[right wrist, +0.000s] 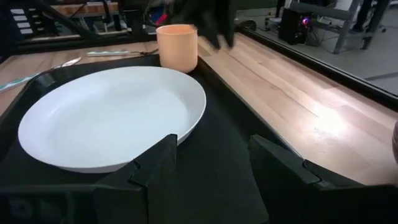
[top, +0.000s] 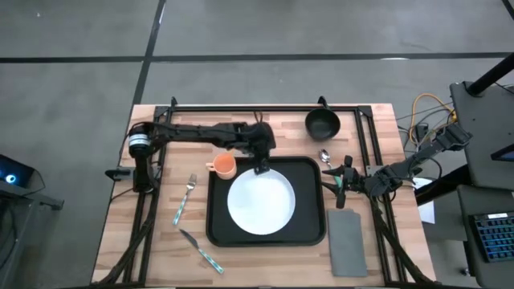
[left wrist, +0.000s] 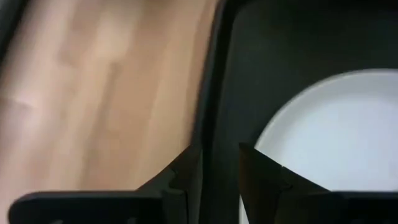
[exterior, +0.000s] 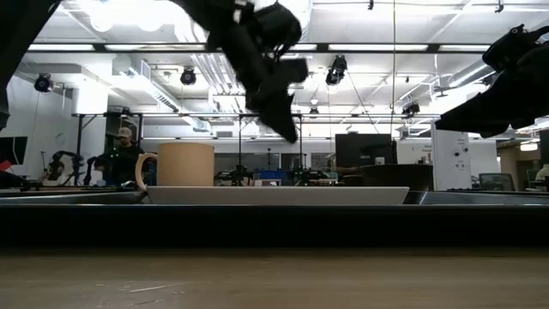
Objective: Set up tray
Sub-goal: Put the gray napkin on the black serving tray to the right of the white plate
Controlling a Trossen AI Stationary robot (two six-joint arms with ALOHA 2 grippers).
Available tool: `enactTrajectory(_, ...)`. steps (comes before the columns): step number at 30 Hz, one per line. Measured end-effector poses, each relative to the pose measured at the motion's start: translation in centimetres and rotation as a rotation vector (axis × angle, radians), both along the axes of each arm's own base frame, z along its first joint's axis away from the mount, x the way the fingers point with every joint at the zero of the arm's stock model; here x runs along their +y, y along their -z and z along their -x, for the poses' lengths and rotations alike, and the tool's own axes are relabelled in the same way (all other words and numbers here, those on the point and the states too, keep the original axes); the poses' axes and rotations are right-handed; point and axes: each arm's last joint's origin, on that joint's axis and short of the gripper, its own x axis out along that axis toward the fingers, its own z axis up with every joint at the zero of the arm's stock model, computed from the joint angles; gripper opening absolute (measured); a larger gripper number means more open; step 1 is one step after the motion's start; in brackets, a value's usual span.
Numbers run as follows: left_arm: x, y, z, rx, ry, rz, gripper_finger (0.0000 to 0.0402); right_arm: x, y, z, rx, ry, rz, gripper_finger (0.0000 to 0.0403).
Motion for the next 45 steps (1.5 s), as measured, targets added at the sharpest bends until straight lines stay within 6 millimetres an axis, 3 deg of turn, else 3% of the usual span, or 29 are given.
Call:
enactTrajectory(7, 0.4, -7.5, -0.7, -0.055, 0.071, -0.100, 0.0076, -0.2, -0.3, -0.1, -0.004, 0.040, -0.005, 0.0189)
enactTrajectory(11, 0.3, -9.9, -0.3, -0.055, 0.077, -0.105, 0.0076, -0.6, -3.7, -0.8, 0.079, 0.058, 0.026, 0.0197)
enactTrajectory(17, 0.3, -10.2, 0.3, -0.016, 0.069, -0.089, 0.0076, -3.0, -11.6, -1.3, 0.279, 0.232, 0.089, 0.0214)
enactTrajectory(20, 0.2, -9.1, 0.4, 0.024, 0.069, -0.079, 0.0076, -5.1, -14.0, -1.1, 0.351, 0.419, 0.034, 0.0220)
enactTrajectory(24, 0.2, -7.9, 0.5, 0.061, 0.063, -0.063, 0.0076, -7.8, -16.2, -0.9, 0.290, 0.649, -0.118, 0.0226)
enactTrajectory(28, 0.2, -6.8, 0.7, 0.098, 0.060, -0.051, 0.0076, -10.5, -16.0, -1.0, 0.275, 0.891, -0.221, 0.0225)
enactTrajectory(39, 0.1, -6.5, 1.0, 0.107, 0.030, -0.027, 0.0076, -18.4, -11.4, -3.3, 0.468, 1.148, -0.487, 0.0219)
enactTrajectory(45, -0.1, -7.7, 1.9, 0.097, 0.030, -0.030, 0.0076, -20.1, -9.4, -4.2, 0.538, 1.165, -0.570, 0.0223)
